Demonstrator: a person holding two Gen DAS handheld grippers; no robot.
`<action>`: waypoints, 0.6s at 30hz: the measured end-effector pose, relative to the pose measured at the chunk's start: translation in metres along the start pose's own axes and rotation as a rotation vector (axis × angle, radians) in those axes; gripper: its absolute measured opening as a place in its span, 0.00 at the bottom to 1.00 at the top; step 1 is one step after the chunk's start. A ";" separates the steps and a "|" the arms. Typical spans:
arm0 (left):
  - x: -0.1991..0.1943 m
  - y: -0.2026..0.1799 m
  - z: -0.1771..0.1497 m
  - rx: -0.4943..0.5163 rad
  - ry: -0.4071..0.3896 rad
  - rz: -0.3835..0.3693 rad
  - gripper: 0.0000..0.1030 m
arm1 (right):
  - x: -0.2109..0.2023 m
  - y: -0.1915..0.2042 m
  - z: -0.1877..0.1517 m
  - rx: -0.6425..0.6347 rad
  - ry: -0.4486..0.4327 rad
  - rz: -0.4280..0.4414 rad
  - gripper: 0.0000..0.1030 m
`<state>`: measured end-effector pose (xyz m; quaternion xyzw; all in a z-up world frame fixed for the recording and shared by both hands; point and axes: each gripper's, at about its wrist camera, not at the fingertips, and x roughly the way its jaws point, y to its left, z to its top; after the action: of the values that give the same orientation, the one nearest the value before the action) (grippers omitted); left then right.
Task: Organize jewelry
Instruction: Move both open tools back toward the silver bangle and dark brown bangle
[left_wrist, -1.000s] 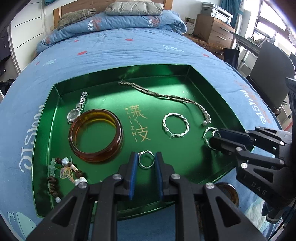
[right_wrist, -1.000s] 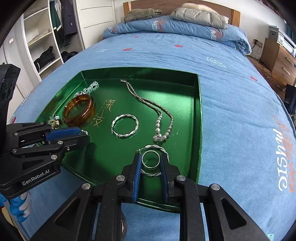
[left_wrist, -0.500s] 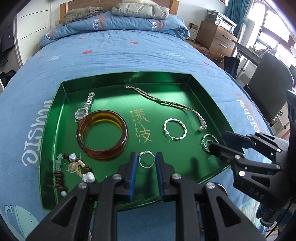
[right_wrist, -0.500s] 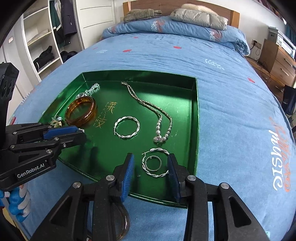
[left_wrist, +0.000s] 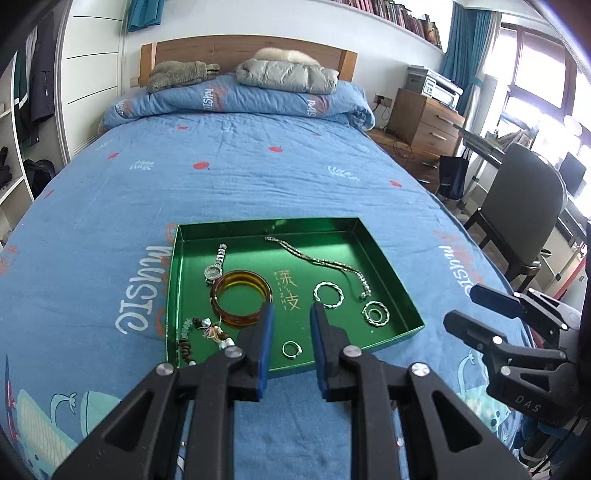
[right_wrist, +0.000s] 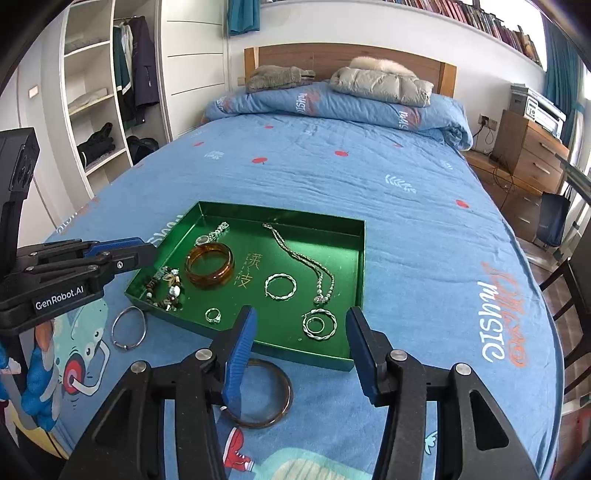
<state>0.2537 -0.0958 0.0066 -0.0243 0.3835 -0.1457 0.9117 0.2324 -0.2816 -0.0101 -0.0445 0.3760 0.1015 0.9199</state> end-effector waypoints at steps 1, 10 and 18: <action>-0.008 -0.001 0.002 -0.001 -0.011 -0.003 0.18 | -0.007 0.002 0.000 -0.002 -0.008 -0.004 0.51; -0.086 0.002 0.005 -0.007 -0.109 -0.010 0.18 | -0.072 0.022 -0.002 -0.007 -0.077 -0.022 0.51; -0.143 0.016 -0.006 -0.006 -0.160 0.005 0.27 | -0.124 0.046 -0.005 -0.022 -0.141 -0.043 0.58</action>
<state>0.1585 -0.0397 0.0995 -0.0375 0.3098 -0.1399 0.9397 0.1326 -0.2570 0.0725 -0.0554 0.3081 0.0888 0.9456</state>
